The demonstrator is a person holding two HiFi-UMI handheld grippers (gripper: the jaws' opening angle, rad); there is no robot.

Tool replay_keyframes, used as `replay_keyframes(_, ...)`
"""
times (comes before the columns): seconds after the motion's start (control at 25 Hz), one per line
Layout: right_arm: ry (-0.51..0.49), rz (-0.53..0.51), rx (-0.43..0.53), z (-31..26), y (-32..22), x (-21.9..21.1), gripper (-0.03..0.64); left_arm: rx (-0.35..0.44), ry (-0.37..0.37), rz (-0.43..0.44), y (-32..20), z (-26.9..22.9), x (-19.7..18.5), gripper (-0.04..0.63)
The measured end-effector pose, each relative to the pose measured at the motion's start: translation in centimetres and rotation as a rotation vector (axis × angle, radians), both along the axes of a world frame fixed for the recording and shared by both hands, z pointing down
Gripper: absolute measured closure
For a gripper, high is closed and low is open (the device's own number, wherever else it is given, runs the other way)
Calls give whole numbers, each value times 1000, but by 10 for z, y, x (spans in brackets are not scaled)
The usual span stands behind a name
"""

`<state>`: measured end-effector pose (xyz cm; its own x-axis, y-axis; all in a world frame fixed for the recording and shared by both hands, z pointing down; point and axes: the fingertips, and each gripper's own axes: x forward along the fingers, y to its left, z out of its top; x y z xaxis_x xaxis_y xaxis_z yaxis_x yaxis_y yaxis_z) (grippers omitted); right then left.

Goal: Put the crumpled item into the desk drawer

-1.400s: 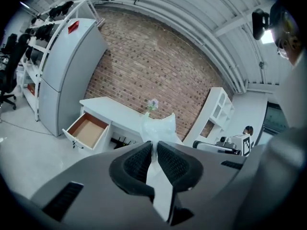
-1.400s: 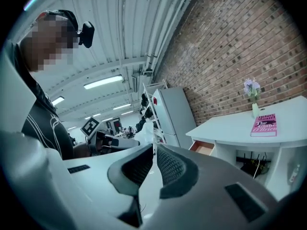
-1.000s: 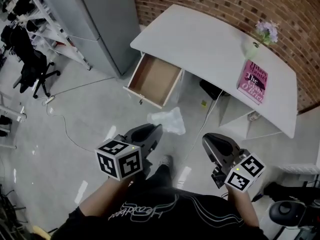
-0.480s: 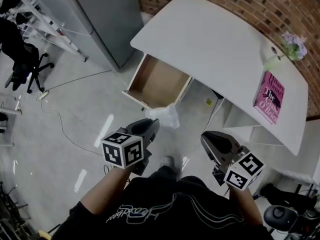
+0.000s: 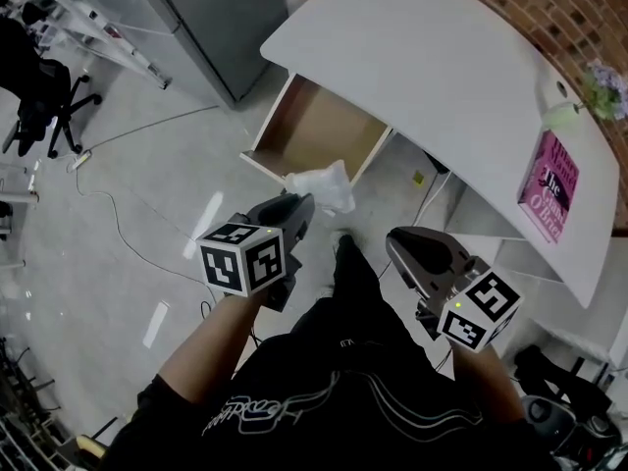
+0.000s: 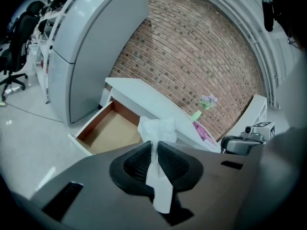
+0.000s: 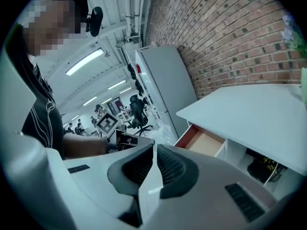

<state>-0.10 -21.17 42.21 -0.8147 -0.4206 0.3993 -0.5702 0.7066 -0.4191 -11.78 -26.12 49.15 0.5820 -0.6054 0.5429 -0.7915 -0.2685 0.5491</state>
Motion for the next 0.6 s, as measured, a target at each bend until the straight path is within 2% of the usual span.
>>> replay_keyframes(0.6, 39, -66, -60, 50, -92, -18, 561, -129, -49, -37, -106, 70, -18, 537)
